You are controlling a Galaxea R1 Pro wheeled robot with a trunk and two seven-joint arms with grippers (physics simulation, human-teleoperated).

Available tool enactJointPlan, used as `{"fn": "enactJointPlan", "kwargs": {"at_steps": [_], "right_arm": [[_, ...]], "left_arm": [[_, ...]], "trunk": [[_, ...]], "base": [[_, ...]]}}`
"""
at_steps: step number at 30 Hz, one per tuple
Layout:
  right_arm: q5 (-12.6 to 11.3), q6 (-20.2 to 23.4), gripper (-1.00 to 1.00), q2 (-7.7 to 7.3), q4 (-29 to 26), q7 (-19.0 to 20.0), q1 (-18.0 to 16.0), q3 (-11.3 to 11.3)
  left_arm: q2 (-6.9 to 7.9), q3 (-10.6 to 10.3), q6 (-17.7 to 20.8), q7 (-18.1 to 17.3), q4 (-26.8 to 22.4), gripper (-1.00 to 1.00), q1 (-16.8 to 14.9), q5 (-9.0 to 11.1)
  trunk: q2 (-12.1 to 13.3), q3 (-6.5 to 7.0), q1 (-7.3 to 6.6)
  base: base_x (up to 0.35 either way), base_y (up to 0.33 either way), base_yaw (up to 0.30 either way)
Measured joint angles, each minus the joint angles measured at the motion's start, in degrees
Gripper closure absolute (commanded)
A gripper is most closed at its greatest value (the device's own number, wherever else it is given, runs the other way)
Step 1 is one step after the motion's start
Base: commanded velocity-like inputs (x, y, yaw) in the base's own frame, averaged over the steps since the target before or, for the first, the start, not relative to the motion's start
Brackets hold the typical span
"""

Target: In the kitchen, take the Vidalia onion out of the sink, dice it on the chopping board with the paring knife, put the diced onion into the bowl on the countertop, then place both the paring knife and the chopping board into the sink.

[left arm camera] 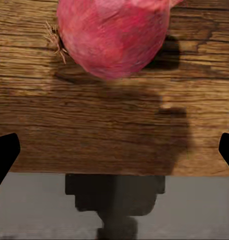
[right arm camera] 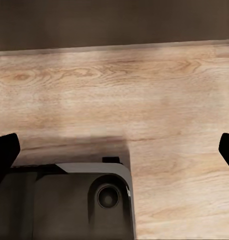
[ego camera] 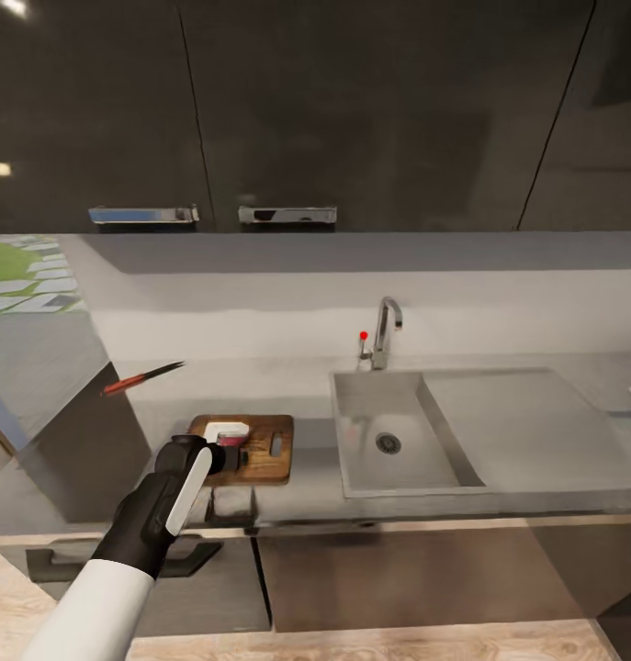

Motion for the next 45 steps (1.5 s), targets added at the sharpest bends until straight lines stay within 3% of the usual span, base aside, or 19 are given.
{"fn": "enactJointPlan", "kwargs": {"at_steps": [22,29,31,34,40,41,42,44,45], "right_arm": [[0.0,0.0,-1.0,0.0,0.0,0.0,0.0,0.0],[0.0,0.0,-1.0,0.0,0.0,0.0,0.0,0.0],[0.0,0.0,-1.0,0.0,0.0,0.0,0.0,0.0],[0.0,0.0,-1.0,0.0,0.0,0.0,0.0,0.0],[0.0,0.0,-1.0,0.0,0.0,0.0,0.0,0.0],[0.0,0.0,-1.0,0.0,0.0,0.0,0.0,0.0],[0.0,-0.07,-1.0,-0.02,0.0,0.0,0.0,0.0],[0.0,-0.46,-1.0,-0.08,0.0,0.0,0.0,0.0],[0.0,-0.58,-1.0,-0.11,0.0,0.0,0.0,0.0]], "left_arm": [[0.05,-0.07,0.0,0.0,0.19,-1.0,0.0,0.01],[-0.01,-0.08,-0.28,-0.14,4.16,-1.0,0.02,0.02],[-0.02,-0.06,-4.1,-0.3,8.7,-1.0,1.4,0.06],[-0.02,-0.03,-14.28,-0.99,13.36,-1.0,4.66,0.08],[0.0,0.03,-29.59,-4.58,18.92,-1.0,11.47,-0.03],[0.02,0.06,-32.88,-5.12,20.17,-1.0,12.87,-0.03],[0.03,0.09,-39.01,-5.58,22.03,-1.0,15.47,-0.15],[0.03,0.11,-47.79,-5.84,23.95,-1.0,19.85,-0.51],[0.03,0.11,-49.81,-5.86,24.26,-1.0,21.06,-0.66]], "trunk": [[0.0,0.0,0.0],[-0.01,0.0,-0.03],[0.0,-0.01,-0.03],[-0.01,-0.02,-0.03],[-0.01,-0.01,-0.03],[-0.01,-0.02,-0.04],[-0.01,-0.01,-0.03],[-0.01,-0.02,-0.04],[-0.01,-0.01,-0.04]], "base": [[-0.337,0.0,0.0],[-0.112,0.0,0.0],[-0.01,0.0,0.0],[-0.003,0.0,0.0],[0.0,0.0,0.0],[0.0,0.0,0.0],[0.0,0.0,0.0],[0.0,0.0,0.0],[0.0,0.0,0.0]]}}
